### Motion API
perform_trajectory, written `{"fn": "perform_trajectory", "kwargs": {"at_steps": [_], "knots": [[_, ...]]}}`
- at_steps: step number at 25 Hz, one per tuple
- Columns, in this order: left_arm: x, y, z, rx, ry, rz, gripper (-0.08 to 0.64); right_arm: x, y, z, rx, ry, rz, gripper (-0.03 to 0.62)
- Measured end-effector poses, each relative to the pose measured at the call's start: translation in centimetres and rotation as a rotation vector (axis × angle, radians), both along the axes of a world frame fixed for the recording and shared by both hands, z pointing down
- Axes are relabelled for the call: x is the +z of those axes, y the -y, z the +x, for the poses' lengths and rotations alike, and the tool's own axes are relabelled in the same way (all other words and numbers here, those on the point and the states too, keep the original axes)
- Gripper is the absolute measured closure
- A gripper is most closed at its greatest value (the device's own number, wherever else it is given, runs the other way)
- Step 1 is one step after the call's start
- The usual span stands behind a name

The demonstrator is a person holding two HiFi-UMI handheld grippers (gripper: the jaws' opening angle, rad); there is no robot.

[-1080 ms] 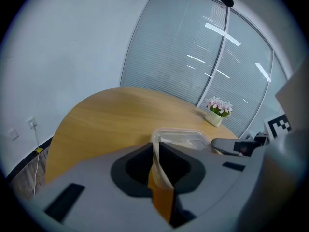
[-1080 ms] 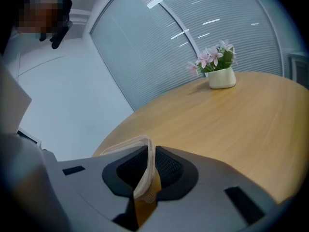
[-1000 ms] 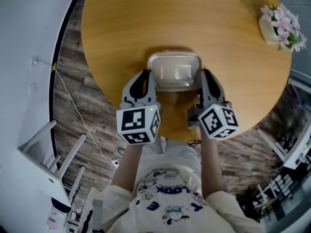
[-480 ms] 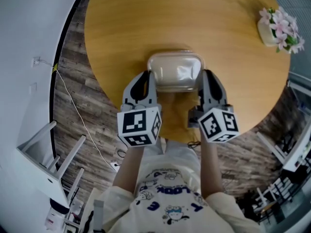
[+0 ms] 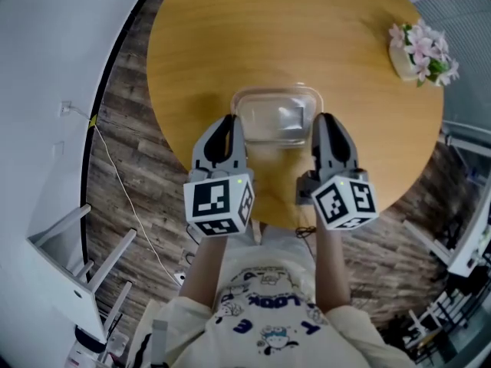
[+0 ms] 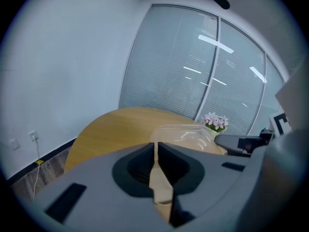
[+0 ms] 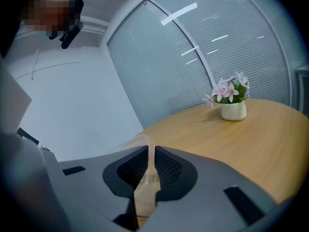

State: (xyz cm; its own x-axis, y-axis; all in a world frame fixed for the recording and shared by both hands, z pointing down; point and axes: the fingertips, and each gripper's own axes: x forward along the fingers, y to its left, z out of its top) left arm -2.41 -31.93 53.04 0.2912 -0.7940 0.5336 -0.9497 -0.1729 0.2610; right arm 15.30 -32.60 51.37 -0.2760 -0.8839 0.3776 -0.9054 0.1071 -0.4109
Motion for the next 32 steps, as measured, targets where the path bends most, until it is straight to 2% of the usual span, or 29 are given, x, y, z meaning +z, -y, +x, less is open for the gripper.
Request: {"fn": "perform_trajectory", "kwargs": {"at_steps": [7,11,18,32], "knots": [[-5.0,0.6,-0.2,0.001,0.007,0.105,0.537,-6.1,0.6,-0.6,-0.026,-0.043,0.111,0.552],[-8.2,0.8,-0.4,0.002,0.006,0.173,0.537,-8.5,0.1,-0.4,0.003,-0.011,0.17,0.552],[-13.4,0.6,-0.8,-0.001,-0.001,0.286,0.537,-13.9,-0.3,-0.9,0.0,-0.03,0.282,0.552],[-20.4,-0.6,-1.4,-0.005,-0.006,0.443,0.537,-21.1,-1.8,-1.6,0.002,-0.071,0.445,0.552]]}}
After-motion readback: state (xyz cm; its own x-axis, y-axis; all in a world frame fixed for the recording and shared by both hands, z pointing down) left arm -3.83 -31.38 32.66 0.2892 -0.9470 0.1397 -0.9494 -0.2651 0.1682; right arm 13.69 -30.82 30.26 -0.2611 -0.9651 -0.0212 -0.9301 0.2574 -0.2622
